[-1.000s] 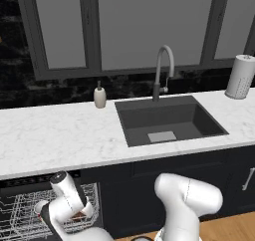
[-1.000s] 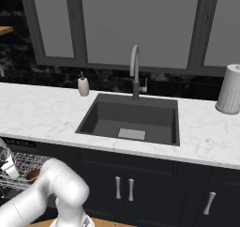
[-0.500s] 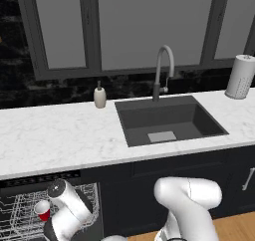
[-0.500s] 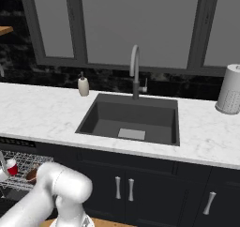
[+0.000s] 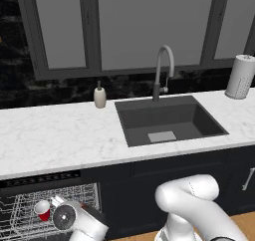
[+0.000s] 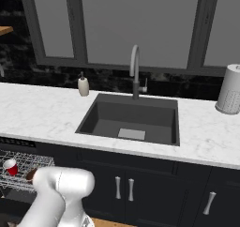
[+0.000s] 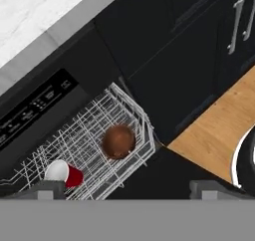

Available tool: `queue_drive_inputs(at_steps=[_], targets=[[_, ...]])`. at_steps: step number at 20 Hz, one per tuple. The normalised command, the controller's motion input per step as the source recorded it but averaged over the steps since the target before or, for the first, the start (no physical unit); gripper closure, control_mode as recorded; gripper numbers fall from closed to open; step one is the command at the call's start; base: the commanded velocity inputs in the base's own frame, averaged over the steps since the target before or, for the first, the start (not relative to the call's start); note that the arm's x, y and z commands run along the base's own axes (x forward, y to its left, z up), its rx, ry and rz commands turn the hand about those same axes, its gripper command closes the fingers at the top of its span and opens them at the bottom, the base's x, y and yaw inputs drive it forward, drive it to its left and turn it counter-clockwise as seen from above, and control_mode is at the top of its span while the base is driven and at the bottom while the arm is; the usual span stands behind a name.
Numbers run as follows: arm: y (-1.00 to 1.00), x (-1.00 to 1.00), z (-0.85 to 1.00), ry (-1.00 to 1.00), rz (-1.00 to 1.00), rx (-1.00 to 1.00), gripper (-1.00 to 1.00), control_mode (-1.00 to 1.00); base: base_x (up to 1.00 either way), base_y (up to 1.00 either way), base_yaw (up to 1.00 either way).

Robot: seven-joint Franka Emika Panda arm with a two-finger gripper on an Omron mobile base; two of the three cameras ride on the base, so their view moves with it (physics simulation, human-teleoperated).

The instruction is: Pick up the cup and bowl from the counter, place them in the dishwasher, and close the dishwasher door.

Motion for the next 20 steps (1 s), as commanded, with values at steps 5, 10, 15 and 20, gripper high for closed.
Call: queue_drive_inputs(at_steps=[5, 10, 15, 20], targets=[[0.42, -0.77, 0.09, -0.38, 0.03, 0.00, -1.00, -1.00, 0.00, 0.00, 0.00], [0.42, -0.67, 0.02, -0.23, 0.05, 0.00, -1.00, -1.00, 0.00, 0.00, 0.00], [0.57, -0.36, 0.04, -0.06, 0.06, -0.01, -1.00, -1.00, 0.00, 0.00, 0.00], [0.42, -0.03, 0.12, 0.18, -0.02, -0.23, -1.00, -1.00, 0.00, 0.00, 0.00]])
